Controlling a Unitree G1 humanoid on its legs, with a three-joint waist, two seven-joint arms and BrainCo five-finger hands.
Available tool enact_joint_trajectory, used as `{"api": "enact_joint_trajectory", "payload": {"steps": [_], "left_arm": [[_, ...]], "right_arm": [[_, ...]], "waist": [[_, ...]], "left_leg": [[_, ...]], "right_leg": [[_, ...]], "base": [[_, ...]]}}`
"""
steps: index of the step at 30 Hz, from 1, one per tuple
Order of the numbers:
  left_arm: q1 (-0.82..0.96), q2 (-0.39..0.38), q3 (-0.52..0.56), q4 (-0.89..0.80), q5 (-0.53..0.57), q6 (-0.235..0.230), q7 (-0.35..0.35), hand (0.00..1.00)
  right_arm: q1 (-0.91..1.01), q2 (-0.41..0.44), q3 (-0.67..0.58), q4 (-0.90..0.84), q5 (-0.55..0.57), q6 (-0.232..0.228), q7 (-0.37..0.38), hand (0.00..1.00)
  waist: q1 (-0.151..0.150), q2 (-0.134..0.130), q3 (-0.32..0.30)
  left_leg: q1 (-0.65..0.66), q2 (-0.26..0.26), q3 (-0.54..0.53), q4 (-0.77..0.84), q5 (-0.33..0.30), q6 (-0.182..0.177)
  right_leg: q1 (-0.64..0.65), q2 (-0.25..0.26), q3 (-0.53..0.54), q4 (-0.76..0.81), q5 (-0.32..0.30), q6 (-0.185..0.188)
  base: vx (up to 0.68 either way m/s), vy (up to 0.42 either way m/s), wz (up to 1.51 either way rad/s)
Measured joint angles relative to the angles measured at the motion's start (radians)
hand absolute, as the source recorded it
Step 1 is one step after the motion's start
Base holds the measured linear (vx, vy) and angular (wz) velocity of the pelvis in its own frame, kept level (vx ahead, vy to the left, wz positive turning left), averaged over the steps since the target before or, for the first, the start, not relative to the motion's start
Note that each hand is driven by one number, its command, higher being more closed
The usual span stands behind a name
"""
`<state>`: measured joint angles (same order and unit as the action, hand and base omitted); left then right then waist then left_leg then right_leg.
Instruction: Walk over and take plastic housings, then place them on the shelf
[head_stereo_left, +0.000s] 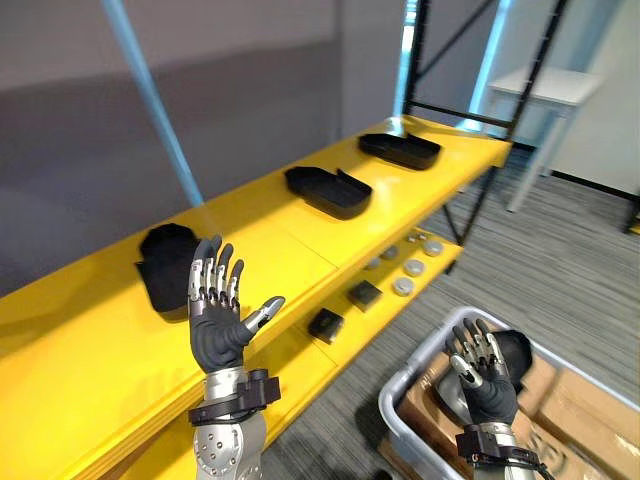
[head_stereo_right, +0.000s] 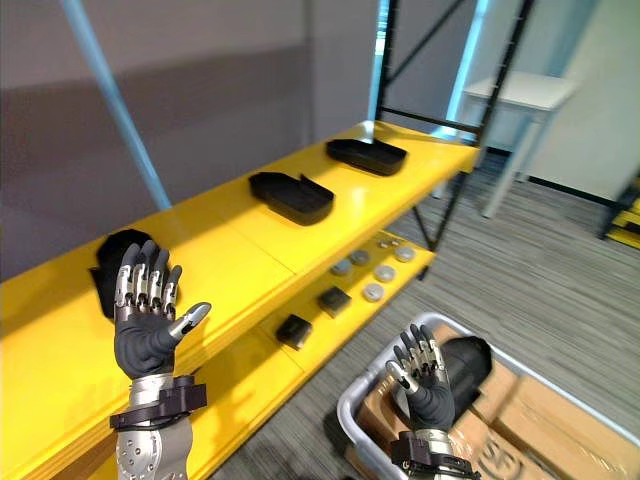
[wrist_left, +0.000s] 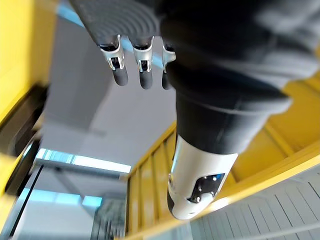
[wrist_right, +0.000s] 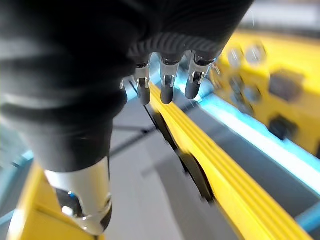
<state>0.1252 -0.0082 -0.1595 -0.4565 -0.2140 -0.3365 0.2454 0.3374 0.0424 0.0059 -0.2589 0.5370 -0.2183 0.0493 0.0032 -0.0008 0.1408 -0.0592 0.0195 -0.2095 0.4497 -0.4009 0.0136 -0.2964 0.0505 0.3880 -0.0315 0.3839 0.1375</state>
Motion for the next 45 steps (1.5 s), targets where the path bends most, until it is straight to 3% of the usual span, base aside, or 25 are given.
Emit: {"api": "enact_joint_trajectory", "payload": {"steps": [1, 2, 4, 6, 8, 9, 11, 12, 14, 17, 18, 20, 21, 22, 23, 24, 25, 26, 28, 29, 31, 33, 36, 41, 45], "left_arm": [[-0.006, -0.002, 0.007, 0.041, 0.001, 0.005, -0.001, 0.00], [-0.001, 0.002, 0.007, 0.057, 0.001, 0.009, -0.005, 0.00], [-0.005, 0.004, 0.010, 0.061, 0.000, 0.007, -0.013, 0.00], [-0.010, 0.010, 0.013, 0.082, -0.005, 0.007, -0.016, 0.00], [-0.013, 0.028, 0.013, 0.095, -0.019, 0.009, -0.016, 0.00], [-0.017, 0.042, 0.016, 0.099, -0.019, 0.008, -0.016, 0.00], [-0.045, 0.029, 0.014, 0.153, -0.019, 0.021, -0.016, 0.00], [-0.073, 0.009, 0.003, 0.194, -0.019, 0.037, -0.017, 0.00], [-0.106, -0.022, -0.027, 0.229, -0.019, 0.044, -0.020, 0.00], [-0.152, -0.017, -0.042, 0.324, -0.018, 0.046, -0.042, 0.00], [-0.151, -0.016, -0.041, 0.348, -0.018, 0.047, -0.044, 0.00], [-0.090, -0.018, -0.011, 0.452, -0.016, 0.054, -0.051, 0.00], [-0.074, -0.018, -0.002, 0.483, -0.015, 0.058, -0.052, 0.00], [-0.042, -0.018, 0.011, 0.542, 0.009, 0.073, -0.052, 0.00], [-0.020, -0.014, 0.023, 0.597, 0.040, 0.086, -0.052, 0.00], [-0.010, -0.012, 0.027, 0.620, 0.061, 0.094, -0.051, 0.00], [0.011, -0.010, 0.036, 0.654, 0.095, 0.110, -0.051, 0.00], [0.038, -0.005, 0.038, 0.674, 0.130, 0.121, -0.049, 0.00], [0.074, 0.008, 0.036, 0.674, 0.194, 0.127, -0.047, 0.00], [0.095, 0.013, 0.035, 0.677, 0.230, 0.127, -0.047, 0.00], [0.108, 0.019, 0.017, 0.728, 0.269, 0.126, -0.046, 0.00], [0.077, 0.044, -0.004, 0.816, 0.301, 0.130, -0.045, 0.00], [0.053, 0.066, -0.022, 0.909, 0.317, 0.142, -0.039, 0.00], [-0.007, 0.087, 0.030, 1.078, 0.313, 0.158, -0.008, 0.00], [-0.072, 0.085, 0.066, 1.158, 0.270, 0.159, 0.005, 0.00]], "right_arm": [[0.001, 0.010, -0.003, 0.023, -0.001, -0.001, -0.006, 0.00], [-0.004, 0.011, -0.006, 0.063, -0.001, -0.001, -0.008, 0.00], [-0.022, 0.011, -0.006, 0.131, -0.001, -0.001, -0.008, 0.00], [-0.054, 0.012, -0.004, 0.195, -0.016, -0.001, -0.008, 0.00], [-0.093, 0.012, -0.001, 0.218, -0.035, 0.000, -0.009, 0.00], [-0.118, 0.011, 0.007, 0.238, -0.036, 0.000, -0.009, 0.00], [-0.177, -0.011, 0.011, 0.288, -0.038, 0.001, -0.017, 0.00], [-0.185, -0.033, 0.010, 0.310, -0.040, 0.002, -0.024, 0.00], [-0.161, -0.056, 0.009, 0.310, -0.060, 0.004, -0.027, 0.00], [-0.114, -0.065, 0.008, 0.324, -0.075, 0.003, -0.027, 0.00], [-0.104, -0.066, 0.012, 0.331, -0.076, 0.003, -0.027, 0.00], [-0.104, -0.088, 0.038, 0.376, -0.133, 0.012, -0.048, 0.00], [-0.106, -0.095, 0.042, 0.384, -0.153, 0.014, -0.053, 0.00], [-0.121, -0.108, 0.051, 0.400, -0.189, 0.023, -0.077, 0.00], [-0.150, -0.104, 0.053, 0.419, -0.221, 0.026, -0.099, 0.00], [-0.176, -0.104, 0.048, 0.436, -0.244, 0.027, -0.118, 0.00], [-0.231, -0.104, 0.034, 0.472, -0.281, 0.030, -0.150, 0.00], [-0.293, -0.104, 0.017, 0.512, -0.317, 0.035, -0.182, 0.00], [-0.380, -0.102, 0.000, 0.567, -0.373, 0.045, -0.232, 0.00], [-0.452, -0.104, -0.012, 0.610, -0.421, 0.051, -0.275, 0.00], [-0.551, -0.100, -0.045, 0.647, -0.491, 0.068, -0.335, 0.00], [-0.617, -0.076, -0.083, 0.668, -0.552, 0.084, -0.388, 0.00], [-0.716, -0.059, -0.124, 0.677, -0.590, 0.120, -0.465, 0.00], [-0.904, -0.019, -0.168, 0.774, -0.626, 0.160, -0.520, 0.00], [-1.019, -0.013, -0.219, 0.870, -0.633, 0.183, -0.549, 0.00]], "waist": [[0.004, 0.000, 0.002], [0.008, 0.005, 0.003], [0.010, 0.013, 0.000], [0.012, 0.015, -0.001], [0.013, 0.002, -0.008], [0.014, -0.025, -0.022], [0.013, 0.010, -0.006], [-0.008, 0.031, 0.005], [-0.036, 0.050, -0.001], [-0.074, 0.060, 0.002], [-0.073, 0.060, 0.003], [-0.057, 0.092, 0.020], [-0.049, 0.104, 0.022], [-0.037, 0.124, 0.018], [-0.026, 0.119, 0.024], [-0.022, 0.114, 0.029], [-0.016, 0.106, 0.037], [-0.004, 0.104, 0.045], [0.014, 0.103, 0.048], [0.017, 0.114, 0.052], [0.039, 0.134, 0.070], [0.039, 0.110, 0.090], [0.074, 0.102, 0.135], [0.124, 0.088, 0.204], [0.127, 0.072, 0.253]], "left_leg": [[-0.002, 0.020, 0.058, -0.015, 0.026, -0.001], [0.015, 0.047, 0.106, -0.046, 0.053, -0.006], [0.008, 0.089, 0.157, -0.070, 0.084, -0.023], [-0.010, 0.119, 0.199, -0.116, 0.111, -0.037], [-0.049, 0.121, 0.226, -0.154, 0.136, -0.068], [-0.066, 0.117, 0.261, -0.165, 0.148, -0.088], [-0.052, 0.135, 0.270, -0.212, 0.183, -0.112], [-0.010, 0.155, 0.278, -0.277, 0.228, -0.137], [0.061, 0.198, 0.278, -0.345, 0.265, -0.163], [0.033, 0.233, 0.249, -0.227, 0.257, -0.174], [0.012, 0.233, 0.242, -0.166, 0.257, -0.173], [-0.095, 0.254, 0.195, 0.154, 0.281, -0.137], [-0.122, 0.261, 0.174, 0.214, 0.299, -0.114], [-0.171, 0.264, 0.136, 0.305, 0.355, -0.111], [-0.211, 0.253, 0.120, 0.354, 0.388, -0.126], [-0.227, 0.240, 0.121, 0.369, 0.356, -0.139], [-0.254, 0.207, 0.125, 0.361, 0.282, -0.150], [-0.258, 0.178, 0.134, 0.280, 0.233, -0.166], [-0.241, 0.160, 0.158, 0.069, 0.236, -0.166], [-0.216, 0.145, 0.157, -0.126, 0.267, -0.139], [-0.188, 0.135, 0.154, -0.274, 0.448, -0.134], [-0.181, 0.101, 0.146, -0.301, 0.459, -0.123], [-0.176, 0.063, 0.148, -0.327, 0.469, -0.108], [-0.202, 0.065, 0.149, -0.370, 0.497, -0.101], [-0.238, 0.072, 0.129, -0.393, 0.526, -0.105]], "right_leg": [[-0.002, -0.003, -0.180, 0.081, -0.077, -0.057], [0.004, -0.011, -0.275, 0.197, -0.204, -0.102], [0.045, -0.051, -0.344, 0.274, -0.316, -0.067], [0.102, -0.120, -0.374, 0.257, -0.359, -0.044], [0.129, -0.169, -0.364, 0.145, -0.368, -0.024], [0.135, -0.189, -0.368, 0.080, -0.376, -0.009], [0.096, -0.159, -0.367, 0.077, -0.329, -0.021], [0.084, -0.134, -0.358, 0.115, -0.336, -0.033], [0.093, -0.090, -0.364, 0.162, -0.364, -0.064], [0.126, -0.066, -0.421, 0.214, -0.450, -0.087], [0.136, -0.068, -0.426, 0.220, -0.466, -0.092], [0.199, -0.046, -0.431, 0.218, -0.494, -0.125], [0.214, -0.036, -0.430, 0.211, -0.497, -0.130], [0.233, -0.021, -0.429, 0.195, -0.502, -0.147], [0.249, -0.027, -0.423, 0.177, -0.501, -0.160], [0.249, -0.035, -0.419, 0.173, -0.498, -0.166], [0.250, -0.048, -0.416, 0.162, -0.486, -0.181], [0.262, -0.056, -0.416, 0.142, -0.464, -0.171], [0.265, -0.060, -0.421, 0.128, -0.454, -0.165], [0.266, -0.060, -0.431, 0.128, -0.453, -0.161], [0.287, -0.043, -0.432, 0.123, -0.466, -0.135], [0.291, -0.078, -0.456, 0.120, -0.474, -0.121], [0.289, -0.116, -0.461, 0.118, -0.480, -0.104], [0.243, -0.113, -0.462, 0.118, -0.477, -0.098], [0.205, -0.103, -0.476, 0.120, -0.472, -0.093]], "base": [[-0.36, 0.141, -1.68], [-0.33, 0.159, -1.40], [-0.24, 0.116, -1.11], [-0.18, -0.065, -0.88], [-0.09, -0.161, -0.94], [-0.07, -0.282, -1.06], [-0.02, -0.219, -0.86], [0.02, -0.192, -0.63], [0.07, -0.235, -0.24], [0.04, -0.157, 0.32], [0.01, -0.199, 0.41], [0.02, -0.190, 0.05], [0.04, -0.117, -0.14], [0.12, -0.094, -0.07], [0.15, -0.105, -0.04], [0.15, -0.076, 0.06], [0.14, -0.023, 0.06], [0.15, -0.002, 0.03], [0.20, 0.052, 0.01], [0.20, 0.077, 0.06], [0.17, 0.109, -0.01], [0.19, 0.152, 0.31], [0.13, 0.114, 0.18], [0.02, 0.023, 0.02], [-0.05, -0.013, 0.09]]}}
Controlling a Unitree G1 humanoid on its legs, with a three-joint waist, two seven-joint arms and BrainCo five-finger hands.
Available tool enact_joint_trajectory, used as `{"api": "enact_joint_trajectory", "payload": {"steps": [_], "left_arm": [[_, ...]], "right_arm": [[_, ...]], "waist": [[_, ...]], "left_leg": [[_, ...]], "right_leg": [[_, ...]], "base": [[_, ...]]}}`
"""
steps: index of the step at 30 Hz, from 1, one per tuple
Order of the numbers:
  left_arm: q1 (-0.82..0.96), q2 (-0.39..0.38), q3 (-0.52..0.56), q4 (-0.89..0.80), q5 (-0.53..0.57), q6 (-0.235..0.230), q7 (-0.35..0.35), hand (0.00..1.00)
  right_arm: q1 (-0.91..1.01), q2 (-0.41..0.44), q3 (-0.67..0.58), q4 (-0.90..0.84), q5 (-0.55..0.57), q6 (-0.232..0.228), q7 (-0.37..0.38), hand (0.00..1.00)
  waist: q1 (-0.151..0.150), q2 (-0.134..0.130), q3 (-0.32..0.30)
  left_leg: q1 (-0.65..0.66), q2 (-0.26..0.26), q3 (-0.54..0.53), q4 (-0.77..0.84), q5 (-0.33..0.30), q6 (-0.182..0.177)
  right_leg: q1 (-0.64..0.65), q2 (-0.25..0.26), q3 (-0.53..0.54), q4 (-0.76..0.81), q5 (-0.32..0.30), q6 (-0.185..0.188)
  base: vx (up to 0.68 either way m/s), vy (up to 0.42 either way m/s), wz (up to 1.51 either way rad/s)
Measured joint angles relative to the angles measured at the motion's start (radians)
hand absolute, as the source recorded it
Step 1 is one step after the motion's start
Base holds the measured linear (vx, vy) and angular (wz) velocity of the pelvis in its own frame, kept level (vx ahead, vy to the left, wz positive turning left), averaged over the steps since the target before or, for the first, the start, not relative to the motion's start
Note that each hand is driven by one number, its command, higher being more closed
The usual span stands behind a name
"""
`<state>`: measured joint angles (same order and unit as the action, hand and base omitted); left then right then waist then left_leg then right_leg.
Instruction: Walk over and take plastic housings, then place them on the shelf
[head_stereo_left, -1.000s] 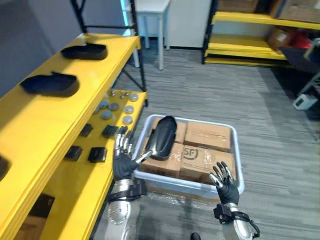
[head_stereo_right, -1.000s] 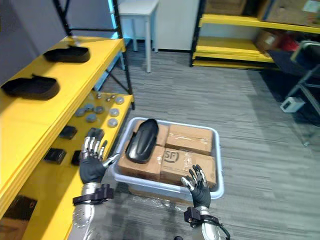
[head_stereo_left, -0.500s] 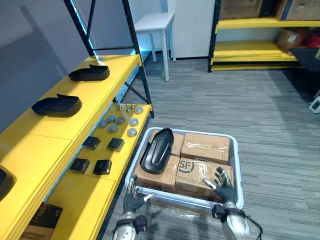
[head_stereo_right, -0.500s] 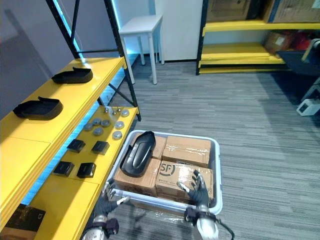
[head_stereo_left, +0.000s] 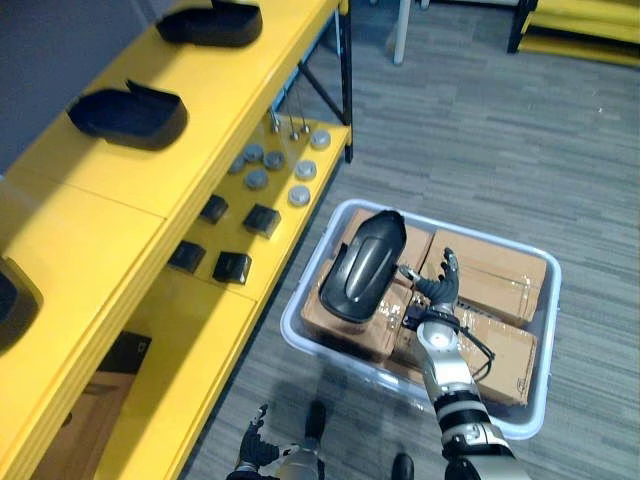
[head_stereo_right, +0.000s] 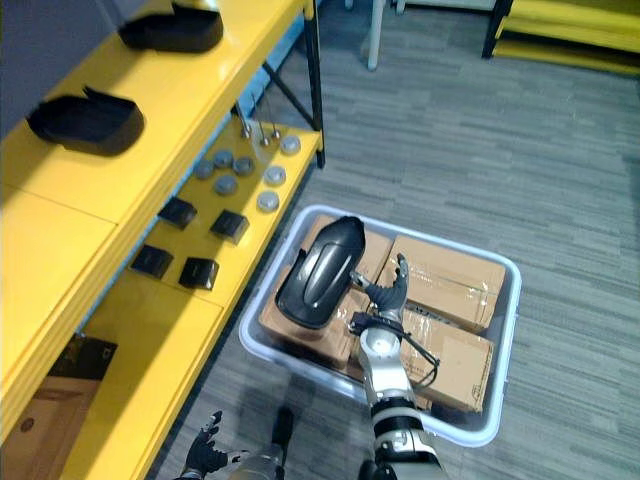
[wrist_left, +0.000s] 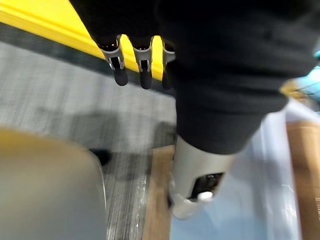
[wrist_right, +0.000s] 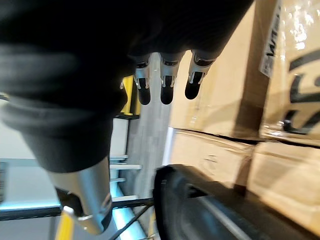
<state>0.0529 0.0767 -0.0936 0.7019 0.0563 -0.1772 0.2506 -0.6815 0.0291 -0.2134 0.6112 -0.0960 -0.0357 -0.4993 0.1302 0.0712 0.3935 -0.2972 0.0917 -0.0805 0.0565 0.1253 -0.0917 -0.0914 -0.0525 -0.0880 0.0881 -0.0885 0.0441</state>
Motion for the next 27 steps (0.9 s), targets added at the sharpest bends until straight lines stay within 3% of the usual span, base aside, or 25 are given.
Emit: {"api": "enact_joint_trajectory", "payload": {"steps": [5, 9, 13, 14, 21, 27], "left_arm": [[-0.065, 0.001, 0.032, 0.053, -0.055, -0.004, 0.023, 0.00], [-0.103, 0.017, 0.028, 0.091, -0.088, -0.004, 0.045, 0.00], [-0.136, 0.032, 0.001, 0.124, -0.118, -0.005, 0.055, 0.00], [-0.140, 0.038, -0.012, 0.123, -0.131, -0.007, 0.054, 0.00], [-0.166, 0.042, -0.048, 0.125, -0.175, -0.005, 0.038, 0.00], [-0.166, 0.055, -0.045, 0.130, -0.180, 0.027, -0.001, 0.00]], "right_arm": [[-0.132, -0.007, -0.063, 0.181, -0.049, 0.062, -0.036, 0.00], [-0.261, -0.047, -0.113, 0.344, -0.080, 0.079, -0.078, 0.00], [-0.395, -0.141, -0.122, 0.481, -0.078, 0.089, -0.085, 0.00], [-0.432, -0.172, -0.121, 0.512, -0.077, 0.090, -0.085, 1.00], [-0.551, -0.372, -0.119, 0.669, -0.068, 0.146, -0.053, 1.00], [-0.649, -0.443, -0.119, 0.706, -0.070, 0.200, 0.090, 1.00]], "waist": [[0.018, -0.018, 0.039], [0.032, -0.025, 0.053], [0.042, -0.025, 0.054], [0.046, -0.024, 0.055], [0.083, -0.006, 0.069], [0.088, 0.019, 0.085]], "left_leg": [[-0.046, -0.001, -0.010, -0.020, 0.025, 0.006], [-0.068, -0.007, -0.042, -0.026, 0.034, 0.008], [-0.101, -0.007, -0.092, -0.064, 0.071, 0.004], [-0.111, -0.007, -0.110, -0.079, 0.084, 0.003], [-0.142, -0.006, -0.182, -0.130, 0.130, -0.008], [-0.126, -0.008, -0.209, -0.134, 0.148, -0.008]], "right_leg": [[-0.052, 0.001, -0.004, 0.001, 0.014, 0.011], [-0.061, 0.003, -0.018, -0.002, 0.017, 0.013], [-0.089, 0.012, -0.063, -0.002, 0.018, 0.014], [-0.096, 0.016, -0.072, -0.003, 0.018, 0.014], [-0.117, 0.030, -0.132, -0.006, 0.015, 0.011], [-0.090, 0.033, -0.169, -0.005, 0.005, 0.004]], "base": [[-0.04, 0.019, 0.04], [-0.03, 0.020, 0.20], [-0.03, -0.013, 0.31], [-0.02, -0.027, 0.38], [0.00, -0.044, 0.26], [0.06, -0.088, 0.14]]}}
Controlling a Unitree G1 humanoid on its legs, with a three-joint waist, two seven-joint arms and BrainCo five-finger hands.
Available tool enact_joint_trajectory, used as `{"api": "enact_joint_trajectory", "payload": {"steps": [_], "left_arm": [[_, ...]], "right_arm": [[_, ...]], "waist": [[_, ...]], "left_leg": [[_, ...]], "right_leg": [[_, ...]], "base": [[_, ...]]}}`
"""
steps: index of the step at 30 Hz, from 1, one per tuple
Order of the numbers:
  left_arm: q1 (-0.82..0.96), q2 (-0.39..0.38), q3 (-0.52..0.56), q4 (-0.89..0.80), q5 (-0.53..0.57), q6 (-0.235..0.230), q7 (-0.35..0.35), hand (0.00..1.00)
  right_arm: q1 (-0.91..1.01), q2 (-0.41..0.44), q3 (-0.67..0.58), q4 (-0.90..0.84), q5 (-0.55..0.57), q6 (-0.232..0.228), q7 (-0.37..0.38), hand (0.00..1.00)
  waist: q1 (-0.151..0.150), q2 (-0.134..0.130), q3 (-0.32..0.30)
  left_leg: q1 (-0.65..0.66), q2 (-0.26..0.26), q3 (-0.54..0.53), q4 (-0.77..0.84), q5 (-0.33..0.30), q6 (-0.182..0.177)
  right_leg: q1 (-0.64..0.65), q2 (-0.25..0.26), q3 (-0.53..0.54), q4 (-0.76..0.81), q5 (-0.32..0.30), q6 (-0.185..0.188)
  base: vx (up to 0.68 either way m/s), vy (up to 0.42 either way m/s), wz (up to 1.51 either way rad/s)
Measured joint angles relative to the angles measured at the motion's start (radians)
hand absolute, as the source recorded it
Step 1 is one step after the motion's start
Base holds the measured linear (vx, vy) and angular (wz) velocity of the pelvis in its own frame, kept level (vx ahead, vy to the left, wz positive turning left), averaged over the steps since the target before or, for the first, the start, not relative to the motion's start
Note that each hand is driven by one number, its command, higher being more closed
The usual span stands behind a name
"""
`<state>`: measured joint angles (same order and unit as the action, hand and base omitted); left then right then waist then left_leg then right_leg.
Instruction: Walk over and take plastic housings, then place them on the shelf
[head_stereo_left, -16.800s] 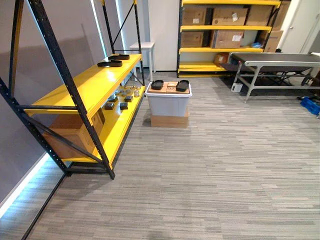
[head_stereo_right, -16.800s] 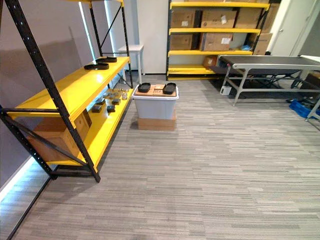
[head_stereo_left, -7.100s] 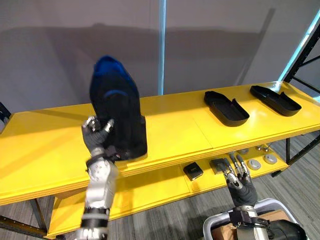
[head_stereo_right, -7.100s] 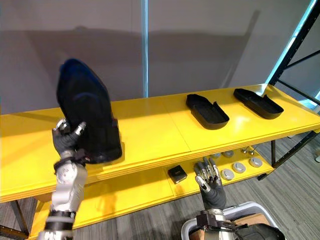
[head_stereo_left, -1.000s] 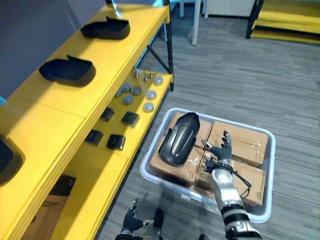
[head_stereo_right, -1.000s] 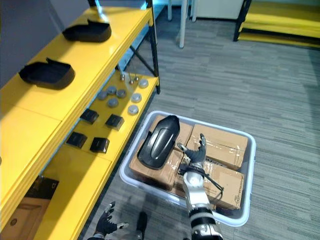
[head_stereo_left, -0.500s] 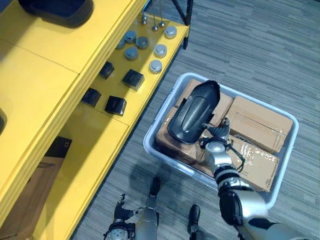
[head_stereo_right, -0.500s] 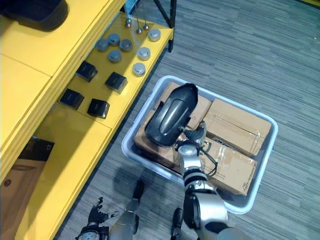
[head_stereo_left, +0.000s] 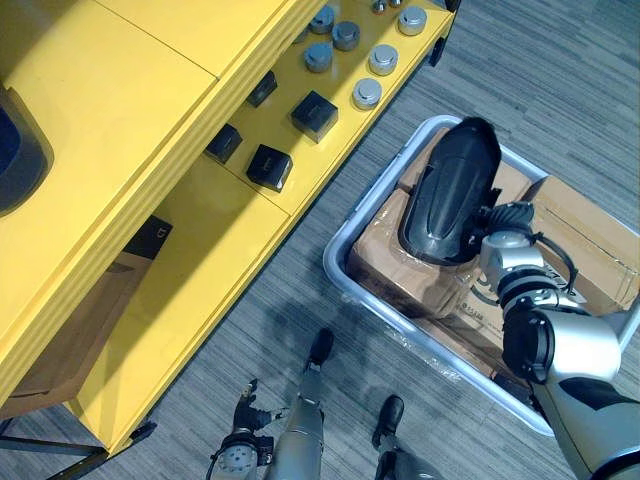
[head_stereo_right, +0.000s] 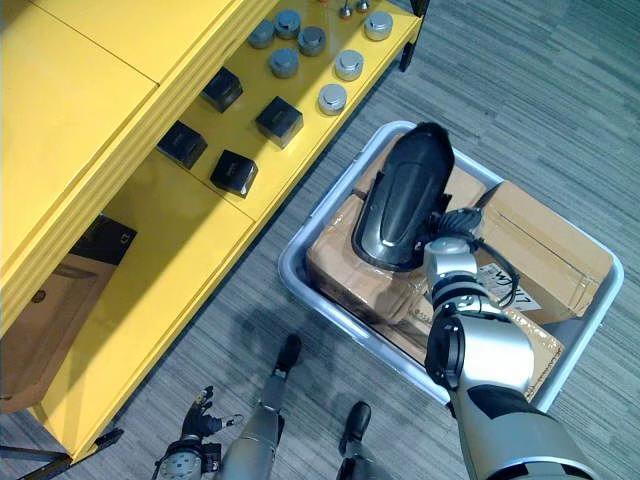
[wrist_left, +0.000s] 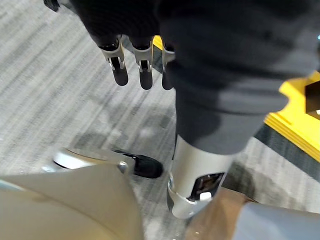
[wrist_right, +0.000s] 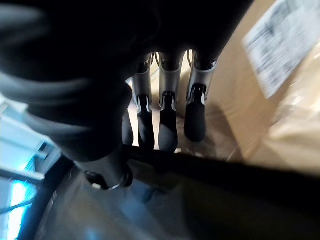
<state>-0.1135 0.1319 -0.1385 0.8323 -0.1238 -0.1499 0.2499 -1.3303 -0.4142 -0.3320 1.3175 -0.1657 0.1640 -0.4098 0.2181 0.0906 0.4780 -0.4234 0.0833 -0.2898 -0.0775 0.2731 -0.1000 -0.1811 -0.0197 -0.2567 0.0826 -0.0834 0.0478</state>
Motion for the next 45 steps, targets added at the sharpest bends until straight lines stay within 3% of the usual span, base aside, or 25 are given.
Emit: {"api": "enact_joint_trajectory", "payload": {"steps": [6, 10, 12, 14, 17, 22, 25, 26, 31, 34, 38, 45], "left_arm": [[0.033, -0.005, 0.015, -0.059, -0.012, 0.022, -0.022, 0.00], [0.089, -0.021, 0.010, -0.302, -0.056, 0.020, -0.044, 0.00], [0.103, -0.030, -0.007, -0.453, -0.097, 0.005, -0.053, 0.00], [0.110, -0.036, -0.004, -0.615, -0.150, -0.020, -0.061, 0.00], [0.106, -0.035, -0.004, -0.686, -0.219, -0.026, -0.061, 0.00], [0.013, -0.028, -0.014, -0.694, -0.359, -0.027, -0.077, 0.00], [-0.095, 0.002, -0.059, -0.671, -0.503, -0.030, -0.092, 0.00], [-0.136, 0.005, -0.070, -0.646, -0.553, -0.033, -0.097, 0.00], [-0.245, 0.006, -0.114, -0.612, -0.591, -0.034, -0.075, 0.00], [-0.244, 0.002, -0.134, -0.607, -0.589, -0.039, -0.055, 0.00], [-0.214, -0.008, -0.188, -0.593, -0.573, -0.054, -0.034, 0.00], [-0.080, -0.012, -0.203, -0.571, -0.536, -0.054, -0.034, 0.00]], "right_arm": [[-0.004, 0.009, -0.022, 0.014, -0.015, 0.020, 0.084, 1.00], [0.067, 0.009, 0.006, -0.043, -0.105, 0.016, 0.089, 1.00], [0.160, 0.012, 0.082, -0.108, -0.161, 0.010, 0.089, 1.00], [0.304, 0.053, 0.166, -0.261, -0.242, 0.009, 0.091, 1.00], [0.441, 0.105, 0.242, -0.428, -0.327, 0.008, 0.098, 1.00], [0.592, 0.145, 0.326, -0.657, -0.425, -0.005, 0.108, 1.00], [0.654, 0.151, 0.364, -0.758, -0.445, -0.025, 0.109, 1.00], [0.671, 0.154, 0.378, -0.787, -0.448, -0.032, 0.109, 0.00], [0.674, 0.183, 0.390, -0.791, -0.446, -0.046, 0.083, 0.00], [0.608, 0.224, 0.371, -0.700, -0.441, -0.049, 0.044, 0.00], [0.446, 0.237, 0.271, -0.532, -0.374, -0.048, -0.025, 0.00], [0.179, 0.179, 0.252, -0.334, -0.276, -0.049, -0.082, 0.00]], "waist": [[0.022, 0.000, 0.001], [0.015, 0.000, 0.000], [0.005, -0.001, -0.008], [-0.033, -0.009, -0.019], [-0.069, -0.023, -0.054], [-0.117, -0.048, -0.118], [-0.147, -0.062, -0.161], [-0.152, -0.065, -0.171], [-0.155, -0.067, -0.180], [-0.150, -0.067, -0.180], [-0.122, -0.067, -0.179], [-0.060, -0.064, -0.128]], "left_leg": [[0.059, -0.013, -0.022, -0.007, 0.000, -0.001], [0.091, -0.022, -0.020, -0.008, -0.002, -0.003], [0.098, -0.024, -0.017, -0.008, -0.003, -0.003], [0.106, -0.024, 0.002, -0.009, -0.003, -0.003], [0.116, -0.021, 0.037, -0.009, -0.006, 0.002], [0.127, -0.003, 0.084, -0.010, -0.009, 0.005], [0.129, 0.013, 0.105, -0.010, -0.010, 0.003], [0.133, 0.018, 0.117, -0.011, -0.011, 0.001], [0.137, 0.035, 0.153, -0.013, -0.012, 0.001], [0.129, 0.039, 0.163, -0.013, -0.011, 0.001], [0.083, 0.038, 0.136, -0.010, 0.000, 0.000], [0.026, 0.035, 0.071, -0.010, 0.009, -0.011]], "right_leg": [[0.067, -0.008, -0.031, 0.011, -0.032, -0.005], [0.097, -0.019, -0.035, 0.017, -0.045, -0.003], [0.095, -0.024, -0.033, 0.033, -0.051, 0.002], [0.092, -0.030, -0.020, 0.041, -0.052, 0.003], [0.085, -0.034, 0.009, 0.046, -0.052, 0.003], [0.076, -0.027, 0.055, 0.044, -0.042, -0.005], [0.074, -0.014, 0.074, 0.027, -0.025, -0.009], [0.074, -0.011, 0.084, 0.020, -0.016, -0.011], [0.071, 0.001, 0.119, -0.010, 0.017, -0.013], [0.058, 0.004, 0.130, -0.011, 0.023, -0.013], [0.027, 0.008, 0.107, -0.016, 0.029, -0.013], [0.000, 0.017, 0.044, -0.013, 0.024, -0.016]], "base": [[0.11, -0.112, 0.22], [0.05, -0.054, 0.04], [0.00, -0.011, -0.03], [0.01, -0.017, -0.19], [0.01, -0.016, -0.32], [0.01, -0.033, -0.30], [-0.02, -0.033, -0.24], [-0.02, -0.023, -0.29], [-0.03, -0.002, -0.27], [-0.02, -0.001, -0.12], [0.00, 0.001, 0.13], [0.04, -0.031, 0.24]]}}
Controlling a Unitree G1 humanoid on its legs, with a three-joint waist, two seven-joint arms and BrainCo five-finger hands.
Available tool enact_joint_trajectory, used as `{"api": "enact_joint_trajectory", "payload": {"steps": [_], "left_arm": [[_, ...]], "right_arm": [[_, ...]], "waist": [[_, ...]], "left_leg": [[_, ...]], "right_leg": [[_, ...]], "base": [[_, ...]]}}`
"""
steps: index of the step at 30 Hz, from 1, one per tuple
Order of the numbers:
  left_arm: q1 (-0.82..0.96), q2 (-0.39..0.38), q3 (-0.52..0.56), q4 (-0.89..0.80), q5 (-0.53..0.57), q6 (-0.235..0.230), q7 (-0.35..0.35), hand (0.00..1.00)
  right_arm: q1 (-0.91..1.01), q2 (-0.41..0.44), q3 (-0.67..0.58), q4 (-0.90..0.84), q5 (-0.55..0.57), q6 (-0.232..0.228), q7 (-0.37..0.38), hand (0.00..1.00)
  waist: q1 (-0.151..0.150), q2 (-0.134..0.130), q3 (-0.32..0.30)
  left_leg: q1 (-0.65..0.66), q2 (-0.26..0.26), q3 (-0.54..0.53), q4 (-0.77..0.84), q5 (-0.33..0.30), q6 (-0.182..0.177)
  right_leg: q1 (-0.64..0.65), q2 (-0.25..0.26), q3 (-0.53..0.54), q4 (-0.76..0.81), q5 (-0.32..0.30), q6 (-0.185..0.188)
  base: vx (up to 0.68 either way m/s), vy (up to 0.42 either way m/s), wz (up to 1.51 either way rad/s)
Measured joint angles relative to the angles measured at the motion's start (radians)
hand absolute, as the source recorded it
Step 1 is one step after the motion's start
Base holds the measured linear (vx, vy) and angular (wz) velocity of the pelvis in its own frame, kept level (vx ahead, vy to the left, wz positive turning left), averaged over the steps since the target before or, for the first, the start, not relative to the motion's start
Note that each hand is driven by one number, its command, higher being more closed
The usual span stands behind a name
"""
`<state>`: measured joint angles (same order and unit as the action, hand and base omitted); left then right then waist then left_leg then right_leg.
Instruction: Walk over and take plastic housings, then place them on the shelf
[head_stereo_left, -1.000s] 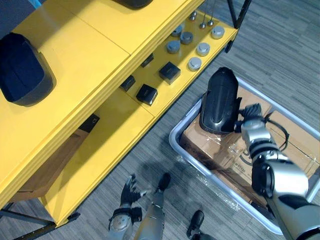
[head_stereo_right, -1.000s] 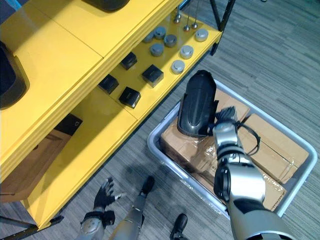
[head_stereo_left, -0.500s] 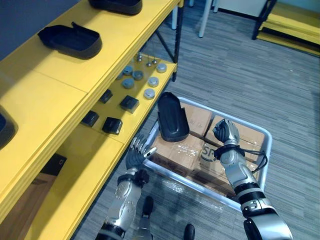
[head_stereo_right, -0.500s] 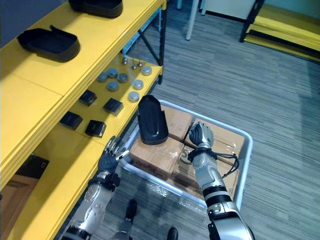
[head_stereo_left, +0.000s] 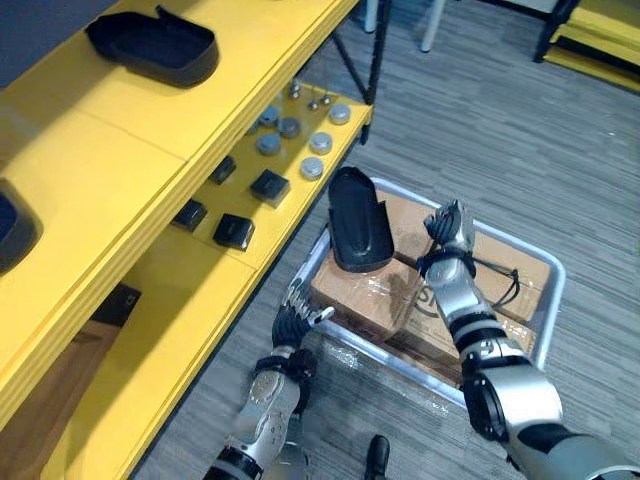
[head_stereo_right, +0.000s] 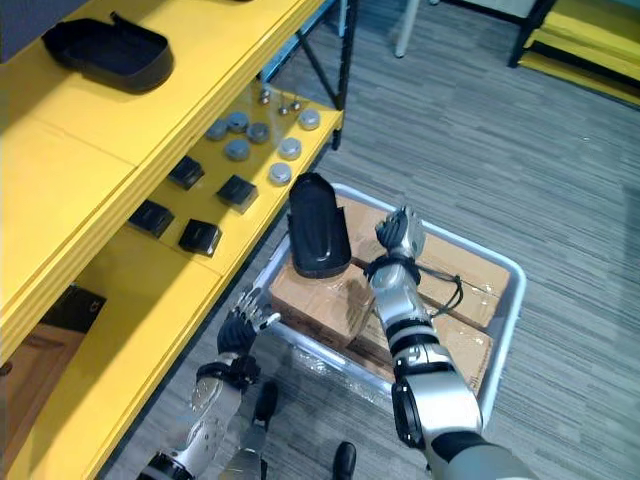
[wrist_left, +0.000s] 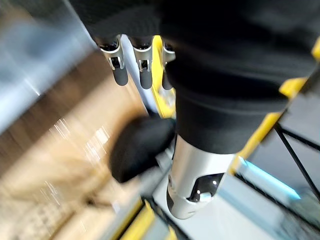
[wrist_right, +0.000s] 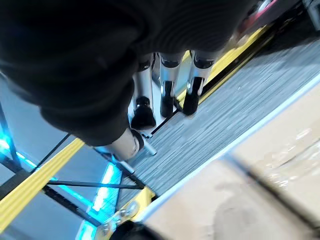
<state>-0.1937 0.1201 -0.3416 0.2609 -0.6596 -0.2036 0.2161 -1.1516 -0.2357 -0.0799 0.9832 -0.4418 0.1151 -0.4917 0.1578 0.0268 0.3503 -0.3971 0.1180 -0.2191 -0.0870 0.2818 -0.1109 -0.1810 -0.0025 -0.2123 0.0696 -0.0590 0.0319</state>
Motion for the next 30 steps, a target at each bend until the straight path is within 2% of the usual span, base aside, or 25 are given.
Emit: {"api": "enact_joint_trajectory", "payload": {"steps": [2, 7, 9, 11, 19, 20, 26, 30], "left_arm": [[0.034, 0.000, 0.000, 0.000, 0.021, 0.003, -0.001, 0.00], [0.087, 0.007, 0.002, 0.000, 0.056, 0.015, -0.005, 0.00], [0.097, 0.008, 0.003, 0.000, 0.057, 0.019, -0.006, 0.00], [0.100, 0.003, 0.002, -0.001, 0.061, 0.020, -0.012, 0.00], [0.123, -0.017, 0.001, -0.004, 0.061, 0.022, -0.026, 0.00], [0.123, -0.020, 0.001, -0.004, 0.061, 0.022, -0.026, 0.00], [0.118, -0.032, 0.002, -0.004, 0.061, 0.023, -0.027, 0.00], [0.120, -0.034, 0.013, -0.005, 0.061, 0.033, -0.033, 0.00]], "right_arm": [[-0.083, -0.058, 0.000, 0.070, 0.009, 0.000, -0.007, 0.00], [-0.165, -0.158, 0.003, 0.173, 0.044, 0.000, -0.019, 0.00], [-0.184, -0.180, 0.004, 0.218, 0.049, 0.000, -0.018, 0.00], [-0.194, -0.215, 0.008, 0.261, 0.048, 0.002, -0.018, 0.00], [-0.222, -0.272, 0.084, 0.351, 0.047, 0.025, 0.006, 0.00], [-0.222, -0.278, 0.084, 0.355, 0.047, 0.023, 0.006, 1.00], [-0.224, -0.327, 0.101, 0.368, 0.038, 0.021, 0.016, 1.00], [-0.223, -0.358, 0.085, 0.368, 0.002, 0.022, 0.069, 1.00]], "waist": [[0.026, 0.003, 0.036], [0.058, 0.017, 0.077], [0.062, 0.022, 0.086], [0.078, 0.028, 0.099], [0.105, 0.049, 0.117], [0.105, 0.053, 0.124], [0.109, 0.055, 0.128], [0.111, 0.055, 0.128]], "left_leg": [[-0.026, -0.006, -0.025, 0.000, 0.001, -0.001], [-0.067, -0.035, -0.065, 0.000, 0.011, 0.005], [-0.075, -0.045, -0.078, 0.000, 0.012, 0.006], [-0.084, -0.054, -0.091, 0.001, 0.013, 0.006], [-0.139, -0.058, -0.117, 0.000, 0.015, 0.005], [-0.143, -0.059, -0.122, 0.000, 0.015, 0.005], [-0.153, -0.062, -0.134, 0.000, 0.015, 0.005], [-0.148, -0.064, -0.136, 0.001, 0.015, 0.005]], "right_leg": [[-0.021, -0.002, -0.025, 0.015, -0.010, 0.002], [-0.046, -0.022, -0.068, 0.029, -0.030, 0.013], [-0.048, -0.029, -0.080, 0.029, -0.035, 0.016], [-0.049, -0.035, -0.100, 0.029, -0.044, 0.020], [-0.103, -0.036, -0.126, 0.050, -0.056, 0.019], [-0.105, -0.036, -0.127, 0.051, -0.057, 0.019], [-0.116, -0.038, -0.134, 0.064, -0.069, 0.020], [-0.117, -0.042, -0.137, 0.080, -0.083, 0.020]], "base": [[0.03, -0.035, 0.32], [0.06, -0.027, 0.29], [0.10, -0.040, 0.25], [0.11, -0.080, 0.23], [0.06, -0.076, 0.09], [0.06, -0.088, 0.06], [0.04, -0.079, 0.05], [0.04, -0.096, 0.04]]}}
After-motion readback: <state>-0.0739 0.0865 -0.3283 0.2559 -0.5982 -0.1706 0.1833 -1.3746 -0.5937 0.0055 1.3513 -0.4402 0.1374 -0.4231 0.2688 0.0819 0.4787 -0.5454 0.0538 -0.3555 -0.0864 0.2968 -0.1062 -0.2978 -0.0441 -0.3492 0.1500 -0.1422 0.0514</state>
